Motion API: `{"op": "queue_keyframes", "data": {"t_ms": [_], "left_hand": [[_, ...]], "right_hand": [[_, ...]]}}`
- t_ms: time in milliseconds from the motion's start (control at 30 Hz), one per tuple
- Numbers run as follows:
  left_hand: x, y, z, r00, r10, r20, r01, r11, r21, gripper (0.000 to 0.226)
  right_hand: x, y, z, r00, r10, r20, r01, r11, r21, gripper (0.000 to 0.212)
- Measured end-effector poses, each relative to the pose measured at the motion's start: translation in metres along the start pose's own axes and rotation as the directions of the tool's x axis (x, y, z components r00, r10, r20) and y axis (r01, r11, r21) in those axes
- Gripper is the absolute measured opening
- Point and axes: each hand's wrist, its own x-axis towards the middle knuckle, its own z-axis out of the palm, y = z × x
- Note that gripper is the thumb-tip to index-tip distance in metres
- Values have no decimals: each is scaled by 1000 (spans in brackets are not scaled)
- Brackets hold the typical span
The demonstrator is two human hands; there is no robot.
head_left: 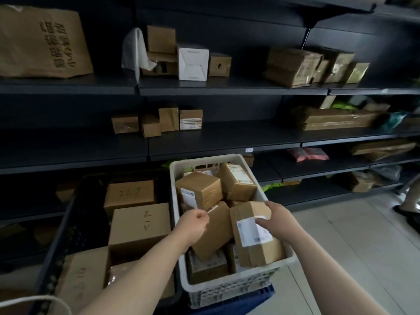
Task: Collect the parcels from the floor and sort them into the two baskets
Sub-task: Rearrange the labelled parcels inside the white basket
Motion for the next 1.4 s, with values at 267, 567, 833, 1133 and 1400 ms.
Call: {"op": "queue_keyframes", "data": {"t_ms": [267,567,833,1133,1400], "left_hand": [[32,8,87,990,-137,-22,139,987,75,34],[40,2,115,979,-204,-10,204,979,-10,37],[55,3,122,978,-198,71,201,979,-29,41],[57,-6,130,969,-225,99,239,957,-164,43],[58,-4,129,994,-111,14,108,916,-387,37]], "right_hand": [[58,63,10,985,2,171,-6,1000,24,88],[84,58,32,964,-101,245,107,994,-14,116],[93,61,36,954,-95,283,87,995,40,111],[94,65,35,936,-106,336,53,985,164,101],[102,60,37,948,-170,270,45,910,412,99]]}}
